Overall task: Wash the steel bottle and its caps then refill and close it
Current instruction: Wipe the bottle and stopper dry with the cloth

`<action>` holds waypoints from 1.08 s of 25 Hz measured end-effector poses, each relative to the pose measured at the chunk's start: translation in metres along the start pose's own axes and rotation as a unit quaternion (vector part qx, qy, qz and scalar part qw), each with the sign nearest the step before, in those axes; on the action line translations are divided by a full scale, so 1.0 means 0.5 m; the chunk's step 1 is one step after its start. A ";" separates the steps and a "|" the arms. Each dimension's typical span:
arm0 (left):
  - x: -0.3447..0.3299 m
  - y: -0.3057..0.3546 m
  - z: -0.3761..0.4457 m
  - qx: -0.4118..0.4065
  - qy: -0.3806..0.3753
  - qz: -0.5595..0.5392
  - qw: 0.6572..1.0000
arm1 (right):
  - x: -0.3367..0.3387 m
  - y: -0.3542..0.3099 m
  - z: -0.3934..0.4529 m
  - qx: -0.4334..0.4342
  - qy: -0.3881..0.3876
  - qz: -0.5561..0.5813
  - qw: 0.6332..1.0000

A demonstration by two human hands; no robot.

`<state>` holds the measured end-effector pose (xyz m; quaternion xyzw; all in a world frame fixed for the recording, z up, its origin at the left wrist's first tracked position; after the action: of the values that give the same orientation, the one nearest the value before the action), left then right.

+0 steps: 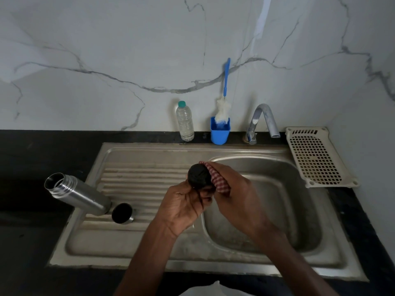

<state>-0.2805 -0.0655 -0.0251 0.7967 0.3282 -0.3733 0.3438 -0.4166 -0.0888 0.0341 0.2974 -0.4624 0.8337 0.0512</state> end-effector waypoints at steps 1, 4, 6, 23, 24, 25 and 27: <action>0.001 0.003 -0.005 0.019 -0.001 0.006 1.000 | 0.002 -0.001 0.001 0.026 -0.015 -0.035 0.999; 0.004 0.016 -0.015 0.060 0.012 0.024 0.998 | 0.001 -0.010 -0.003 0.119 -0.055 -0.144 0.981; 0.006 0.019 -0.018 0.062 0.032 0.005 0.998 | -0.003 -0.025 -0.009 0.135 -0.058 -0.164 0.975; 0.006 -0.017 -0.015 0.160 0.038 -0.072 0.984 | 0.024 -0.007 -0.010 0.109 -0.058 -0.125 0.984; 0.009 -0.019 -0.012 0.163 0.039 -0.080 0.983 | 0.027 -0.006 -0.013 0.110 -0.060 -0.125 0.984; 0.010 -0.022 -0.011 0.164 0.040 -0.082 0.982 | 0.029 -0.005 -0.018 0.109 -0.062 -0.128 0.984; 0.008 -0.023 -0.009 0.138 0.063 -0.046 0.987 | 0.026 -0.002 -0.026 0.101 -0.067 -0.147 0.982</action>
<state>-0.2856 -0.0547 -0.0297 0.8425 0.3309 -0.3797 0.1912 -0.4325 -0.0802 0.0367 0.4211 -0.3294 0.8377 0.1113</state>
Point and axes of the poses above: each hand's wrist, its own z-axis towards the middle knuckle, its own x-axis out of the back of the hand, y = z × x, the point moved 5 cm from there along z, towards the middle knuckle, and after that the axes turned 11 degrees about x, right-handed, at the moved point
